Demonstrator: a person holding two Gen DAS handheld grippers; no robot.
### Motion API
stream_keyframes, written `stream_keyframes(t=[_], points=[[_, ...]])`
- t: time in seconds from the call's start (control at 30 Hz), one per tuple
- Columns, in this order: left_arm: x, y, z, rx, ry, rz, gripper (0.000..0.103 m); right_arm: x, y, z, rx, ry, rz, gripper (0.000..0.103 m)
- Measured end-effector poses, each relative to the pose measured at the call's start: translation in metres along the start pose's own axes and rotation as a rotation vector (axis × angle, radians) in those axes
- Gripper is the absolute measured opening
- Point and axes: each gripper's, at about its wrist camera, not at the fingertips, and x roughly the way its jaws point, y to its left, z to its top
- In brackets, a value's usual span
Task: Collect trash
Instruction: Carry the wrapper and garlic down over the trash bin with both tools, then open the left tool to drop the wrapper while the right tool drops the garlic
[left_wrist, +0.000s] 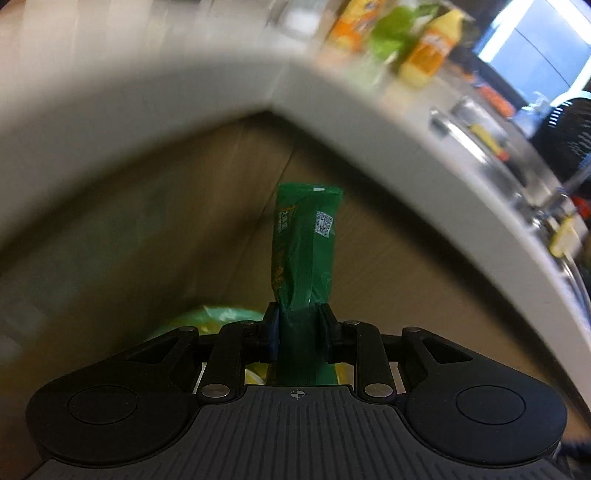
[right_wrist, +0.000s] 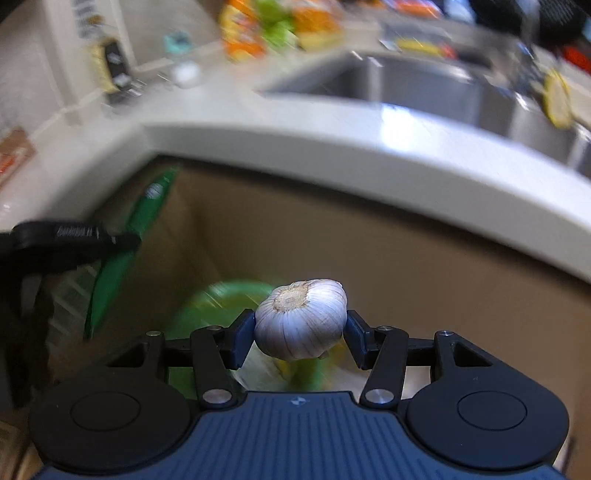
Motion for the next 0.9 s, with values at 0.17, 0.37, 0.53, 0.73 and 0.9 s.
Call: stream_keyframes(t=[0.17, 0.37, 0.53, 0.73, 0.9], points=[[0.069, 0.013, -0.047, -0.149, 0.071, 0.063, 0.026, 0.013, -0.048, -0.039, 0.006, 0.07, -0.05, 0.052], [0.1, 0.026, -0.103, -0.221, 0.212, 0.112, 0.026, 0.05, -0.082, -0.073, 0.053, 0.198, -0.025, 0.052], [0.147, 0.055, -0.126, -0.34, 0.436, 0.136, 0.034, 0.062, -0.08, -0.073, 0.055, 0.209, 0.034, 0.052], [0.151, 0.054, -0.116, -0.289, 0.377, 0.234, 0.036, 0.058, -0.071, -0.065, 0.02, 0.184, 0.067, 0.052], [0.14, 0.061, -0.106, -0.274, 0.399, 0.214, 0.036, 0.071, -0.064, -0.063, 0.012, 0.224, 0.071, 0.052]])
